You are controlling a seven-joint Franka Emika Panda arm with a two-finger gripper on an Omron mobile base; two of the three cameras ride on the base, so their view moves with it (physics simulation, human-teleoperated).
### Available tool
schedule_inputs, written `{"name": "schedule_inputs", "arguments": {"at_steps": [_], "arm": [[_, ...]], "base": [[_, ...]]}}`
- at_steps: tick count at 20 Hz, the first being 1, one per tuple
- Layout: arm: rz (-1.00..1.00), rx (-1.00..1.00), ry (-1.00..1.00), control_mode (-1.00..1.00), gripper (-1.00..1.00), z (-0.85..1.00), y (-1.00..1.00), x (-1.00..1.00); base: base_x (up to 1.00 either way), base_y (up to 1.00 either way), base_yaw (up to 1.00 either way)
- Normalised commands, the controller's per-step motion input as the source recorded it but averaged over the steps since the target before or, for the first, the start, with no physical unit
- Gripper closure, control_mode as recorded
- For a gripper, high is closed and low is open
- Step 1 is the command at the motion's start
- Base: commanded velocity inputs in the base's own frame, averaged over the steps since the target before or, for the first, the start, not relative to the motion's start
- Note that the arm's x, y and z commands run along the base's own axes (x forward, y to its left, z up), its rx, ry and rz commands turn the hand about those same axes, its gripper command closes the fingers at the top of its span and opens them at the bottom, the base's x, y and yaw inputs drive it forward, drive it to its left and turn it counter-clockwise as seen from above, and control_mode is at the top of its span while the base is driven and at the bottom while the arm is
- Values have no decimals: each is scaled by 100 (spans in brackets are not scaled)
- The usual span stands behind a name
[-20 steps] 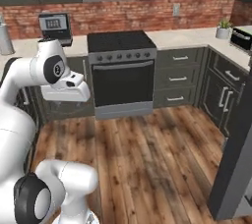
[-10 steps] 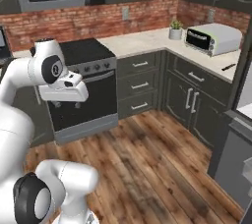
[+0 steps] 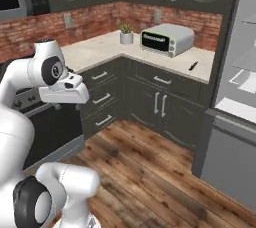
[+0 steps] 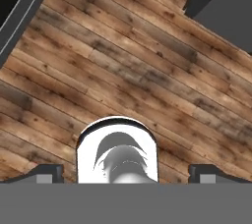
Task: Retrieve the butter from the fridge and place it on a plate on the dining table. Then retrieve the butter knife by the fridge and place it near the plate.
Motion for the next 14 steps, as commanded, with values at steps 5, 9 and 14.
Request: {"name": "schedule_inputs", "arguments": {"at_steps": [5,9,14], "arm": [[0,0,0,100,-100,0,0,0],[0,0,0,100,-100,0,0,0],[0,0,0,100,-100,0,0,0]], "base": [[100,65,-66],[95,60,-72],[94,58,-72]]}}
